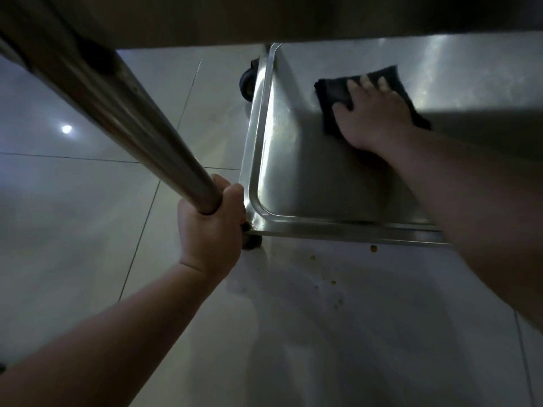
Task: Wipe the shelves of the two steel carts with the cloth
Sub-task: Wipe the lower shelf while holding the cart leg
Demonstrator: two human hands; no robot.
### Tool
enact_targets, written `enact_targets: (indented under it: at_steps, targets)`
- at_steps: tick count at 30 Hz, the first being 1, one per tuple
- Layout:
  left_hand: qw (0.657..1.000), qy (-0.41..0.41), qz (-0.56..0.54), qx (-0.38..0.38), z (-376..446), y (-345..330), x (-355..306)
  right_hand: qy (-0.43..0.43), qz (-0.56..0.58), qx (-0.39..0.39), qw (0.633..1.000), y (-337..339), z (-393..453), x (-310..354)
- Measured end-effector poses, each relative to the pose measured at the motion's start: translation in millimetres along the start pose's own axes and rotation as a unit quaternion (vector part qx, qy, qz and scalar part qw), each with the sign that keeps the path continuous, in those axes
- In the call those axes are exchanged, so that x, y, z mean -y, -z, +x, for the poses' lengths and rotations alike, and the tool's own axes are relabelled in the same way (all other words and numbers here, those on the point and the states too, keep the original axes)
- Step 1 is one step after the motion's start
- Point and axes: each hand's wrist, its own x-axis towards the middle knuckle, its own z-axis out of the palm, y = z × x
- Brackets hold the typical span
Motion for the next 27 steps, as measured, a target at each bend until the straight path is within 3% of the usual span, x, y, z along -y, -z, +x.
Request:
enact_targets:
  at_steps: [3,7,9,13,15,18,20,23,27]
  targets:
    - [1.000,0.002,-0.008,0.011,-1.1,1.6,-1.4,0.031,0.012,0.026,0.999,-5.1,16.0,63.1]
    - [1.000,-0.006,0.010,0.025,-3.4,5.8,1.4,0.122,0.037,0.049,0.991,-22.8,-24.9,122.2]
    - [0.999,-0.019,0.032,0.018,-4.1,9.6,5.4,0.208,0.032,0.063,0.976,-32.7,-63.7,118.0]
    - [0.998,-0.031,0.051,0.020,-3.0,13.8,13.7,0.395,-0.026,0.126,0.909,-29.2,-98.2,66.4]
    - [0.998,-0.023,0.057,0.019,-3.3,12.8,13.9,0.372,-0.048,0.104,0.921,-21.2,-71.3,59.2]
    - [0.998,-0.017,0.059,0.015,-3.7,9.6,11.5,0.195,-0.033,0.065,0.978,-8.7,-19.8,78.6]
    - [0.998,-0.018,0.059,0.019,-3.3,9.0,10.4,0.113,-0.003,0.060,0.992,-10.0,-1.5,96.5]
    - [0.998,-0.005,0.050,0.026,-4.9,9.5,7.7,0.106,0.025,0.064,0.992,-17.6,-9.3,112.4]
    - [0.998,0.004,0.062,0.031,-5.5,8.8,2.6,0.189,0.005,0.068,0.980,-31.9,-58.1,106.0]
